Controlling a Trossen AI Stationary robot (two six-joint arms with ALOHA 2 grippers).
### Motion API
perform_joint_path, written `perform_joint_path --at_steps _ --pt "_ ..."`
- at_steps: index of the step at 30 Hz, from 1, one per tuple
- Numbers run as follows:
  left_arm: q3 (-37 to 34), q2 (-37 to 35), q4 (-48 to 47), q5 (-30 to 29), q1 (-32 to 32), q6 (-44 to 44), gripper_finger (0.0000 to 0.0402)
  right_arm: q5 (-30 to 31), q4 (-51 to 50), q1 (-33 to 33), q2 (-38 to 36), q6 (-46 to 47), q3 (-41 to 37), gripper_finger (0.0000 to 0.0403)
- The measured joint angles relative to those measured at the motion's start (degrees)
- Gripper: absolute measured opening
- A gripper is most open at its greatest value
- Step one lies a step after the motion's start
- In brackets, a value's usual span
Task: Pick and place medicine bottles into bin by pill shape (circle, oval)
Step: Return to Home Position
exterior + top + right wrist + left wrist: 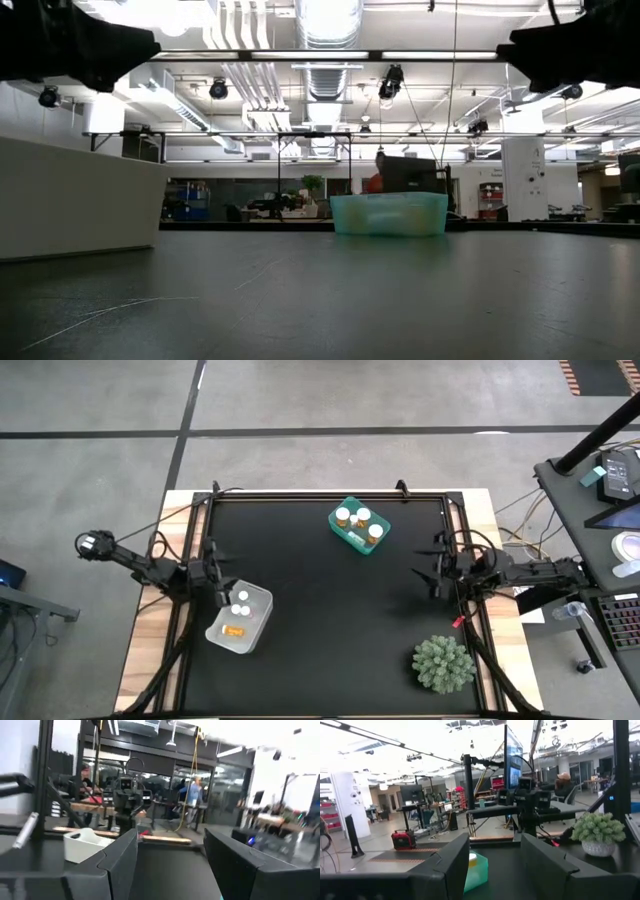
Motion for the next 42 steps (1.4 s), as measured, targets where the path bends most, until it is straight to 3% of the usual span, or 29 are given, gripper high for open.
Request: perform_joint_path --at_steps 10,42 --pt "-0.07 1.62 -0.20 0.02 0.00 -0.23 0.0164 0.02 -1.12 0.00 0.29 11.95 -0.02 0.0219" --pt "-0.15 4.21 -0.22 0.02 0.00 -0.23 0.0164 0.00 -1.41 0.00 0.29 11.73 -0.11 0.0219"
